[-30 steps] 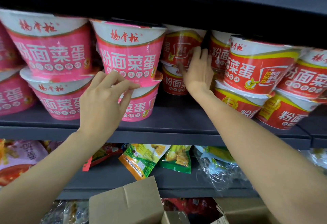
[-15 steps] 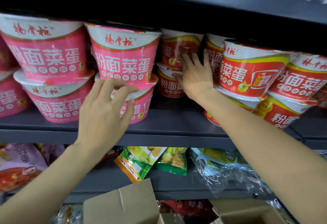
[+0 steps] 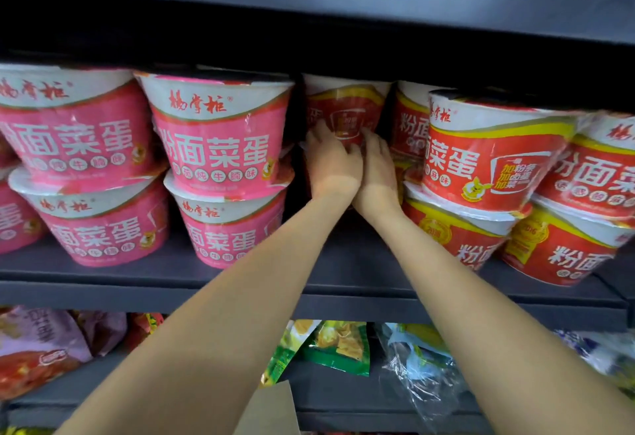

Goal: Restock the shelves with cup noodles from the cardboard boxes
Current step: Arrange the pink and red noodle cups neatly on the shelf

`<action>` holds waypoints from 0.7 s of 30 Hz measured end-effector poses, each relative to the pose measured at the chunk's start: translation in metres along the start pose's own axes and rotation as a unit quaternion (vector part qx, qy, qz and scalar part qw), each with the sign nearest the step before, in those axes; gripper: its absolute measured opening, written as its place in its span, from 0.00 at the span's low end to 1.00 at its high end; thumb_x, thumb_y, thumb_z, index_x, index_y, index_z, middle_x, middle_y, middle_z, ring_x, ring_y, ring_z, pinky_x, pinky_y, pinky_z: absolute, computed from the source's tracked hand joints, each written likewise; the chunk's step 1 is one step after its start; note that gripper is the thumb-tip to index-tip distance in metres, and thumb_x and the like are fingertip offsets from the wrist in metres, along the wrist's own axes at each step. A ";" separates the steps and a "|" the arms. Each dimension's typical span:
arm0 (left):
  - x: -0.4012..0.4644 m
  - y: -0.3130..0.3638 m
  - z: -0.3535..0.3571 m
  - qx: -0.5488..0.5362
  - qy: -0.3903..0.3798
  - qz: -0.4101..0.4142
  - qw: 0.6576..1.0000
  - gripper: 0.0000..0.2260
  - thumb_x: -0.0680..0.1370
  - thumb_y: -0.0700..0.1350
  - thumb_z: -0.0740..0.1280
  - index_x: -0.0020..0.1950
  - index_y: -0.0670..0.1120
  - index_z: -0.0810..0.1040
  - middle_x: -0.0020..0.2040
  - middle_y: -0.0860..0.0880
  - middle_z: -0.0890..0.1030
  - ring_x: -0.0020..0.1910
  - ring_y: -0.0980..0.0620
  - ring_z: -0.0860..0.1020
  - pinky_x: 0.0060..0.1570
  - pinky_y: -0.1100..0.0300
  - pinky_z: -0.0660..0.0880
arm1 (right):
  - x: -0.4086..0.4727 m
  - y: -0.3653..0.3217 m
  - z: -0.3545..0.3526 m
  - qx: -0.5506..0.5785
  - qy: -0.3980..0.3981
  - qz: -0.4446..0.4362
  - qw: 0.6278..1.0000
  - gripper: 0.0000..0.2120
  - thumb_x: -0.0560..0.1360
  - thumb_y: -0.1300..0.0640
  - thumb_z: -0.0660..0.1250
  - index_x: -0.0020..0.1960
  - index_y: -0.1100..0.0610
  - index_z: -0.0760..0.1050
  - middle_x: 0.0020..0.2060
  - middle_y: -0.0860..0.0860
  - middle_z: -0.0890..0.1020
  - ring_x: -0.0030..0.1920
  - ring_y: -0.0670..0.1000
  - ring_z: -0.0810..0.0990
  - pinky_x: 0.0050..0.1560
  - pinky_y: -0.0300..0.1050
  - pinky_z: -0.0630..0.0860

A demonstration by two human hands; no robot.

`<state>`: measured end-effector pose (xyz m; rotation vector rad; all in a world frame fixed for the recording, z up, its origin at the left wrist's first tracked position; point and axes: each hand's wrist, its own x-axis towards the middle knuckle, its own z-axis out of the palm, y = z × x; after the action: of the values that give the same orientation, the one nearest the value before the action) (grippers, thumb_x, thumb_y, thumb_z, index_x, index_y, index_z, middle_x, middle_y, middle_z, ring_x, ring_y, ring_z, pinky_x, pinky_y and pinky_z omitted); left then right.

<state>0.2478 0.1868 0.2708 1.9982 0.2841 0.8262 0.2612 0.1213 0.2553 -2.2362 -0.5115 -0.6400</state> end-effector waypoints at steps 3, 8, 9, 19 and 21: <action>0.017 -0.003 0.009 0.046 -0.032 -0.015 0.998 0.22 0.77 0.42 0.62 0.69 0.37 0.63 0.68 0.38 0.67 0.68 0.38 0.65 0.67 0.48 0.63 | 0.007 0.004 0.003 0.048 -0.006 0.037 0.998 0.24 0.81 0.58 0.57 0.75 0.57 0.58 0.73 0.56 0.64 0.71 0.53 0.65 0.62 0.31 0.57; 0.003 -0.009 0.013 0.032 -0.043 0.027 0.998 0.27 0.78 0.44 0.60 0.75 0.44 0.58 0.75 0.41 0.61 0.73 0.40 0.59 0.69 0.48 0.63 | 0.008 0.002 0.005 0.356 0.069 0.135 0.922 0.14 0.81 0.54 0.59 0.65 0.56 0.73 0.61 0.53 0.77 0.56 0.46 0.76 0.55 0.35 0.69; -0.004 -0.013 0.011 0.001 -0.055 0.047 0.997 0.27 0.79 0.45 0.59 0.77 0.47 0.57 0.75 0.42 0.60 0.74 0.42 0.58 0.69 0.52 0.64 | 0.005 0.002 0.005 0.324 0.057 0.120 0.937 0.16 0.81 0.55 0.58 0.67 0.55 0.70 0.63 0.52 0.76 0.57 0.44 0.75 0.55 0.34 0.69; 0.027 -0.022 0.010 0.004 -0.021 0.026 0.999 0.25 0.75 0.48 0.68 0.68 0.41 0.67 0.66 0.41 0.73 0.66 0.43 0.70 0.67 0.50 0.67 | 0.010 0.009 0.019 0.151 0.050 0.076 0.984 0.21 0.82 0.57 0.54 0.75 0.57 0.61 0.74 0.55 0.63 0.73 0.55 0.61 0.73 0.48 0.57; 0.020 -0.030 0.013 0.064 -0.013 0.072 0.995 0.27 0.77 0.50 0.64 0.73 0.41 0.62 0.71 0.41 0.67 0.70 0.44 0.66 0.70 0.52 0.61 | 0.013 0.008 0.017 0.216 0.050 0.103 0.970 0.21 0.82 0.53 0.54 0.74 0.56 0.63 0.73 0.55 0.65 0.73 0.54 0.62 0.74 0.52 0.57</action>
<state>0.2751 0.2044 0.2500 2.1675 0.1851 0.8912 0.2806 0.1315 0.2482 -1.8051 -0.3257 -0.4762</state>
